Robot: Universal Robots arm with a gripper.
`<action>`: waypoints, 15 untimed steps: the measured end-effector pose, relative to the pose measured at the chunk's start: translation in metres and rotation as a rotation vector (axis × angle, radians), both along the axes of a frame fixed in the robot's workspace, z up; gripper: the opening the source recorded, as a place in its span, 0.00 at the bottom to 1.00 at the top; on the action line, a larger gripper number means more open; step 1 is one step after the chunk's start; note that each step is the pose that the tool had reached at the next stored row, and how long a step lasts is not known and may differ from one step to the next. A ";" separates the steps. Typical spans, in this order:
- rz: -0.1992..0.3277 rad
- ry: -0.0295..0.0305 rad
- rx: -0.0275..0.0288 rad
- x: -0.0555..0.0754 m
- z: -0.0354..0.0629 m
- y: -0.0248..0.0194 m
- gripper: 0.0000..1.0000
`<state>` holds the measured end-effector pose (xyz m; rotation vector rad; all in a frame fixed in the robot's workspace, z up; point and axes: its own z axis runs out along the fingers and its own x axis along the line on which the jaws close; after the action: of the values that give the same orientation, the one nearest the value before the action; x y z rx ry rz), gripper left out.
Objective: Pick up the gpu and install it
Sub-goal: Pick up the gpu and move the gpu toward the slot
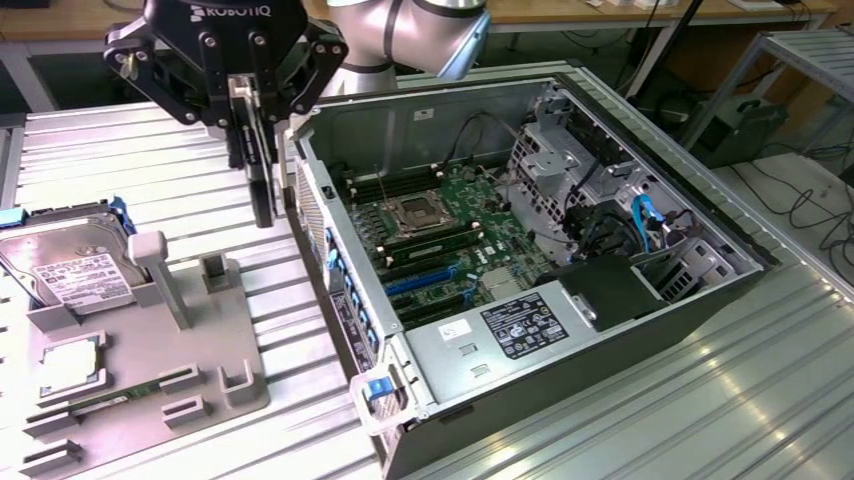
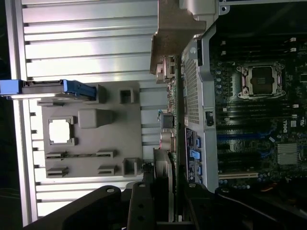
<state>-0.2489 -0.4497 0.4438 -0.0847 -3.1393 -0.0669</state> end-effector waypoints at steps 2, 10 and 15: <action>0.000 0.0001 -0.0001 0.001 0.0000 0.0000 0.28; 0.000 0.0000 -0.0001 0.008 0.0000 0.0000 0.28; 0.000 0.0001 -0.0001 0.013 0.0001 0.0000 0.28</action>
<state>-0.2358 -0.4497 0.4439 -0.0847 -3.1392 -0.0666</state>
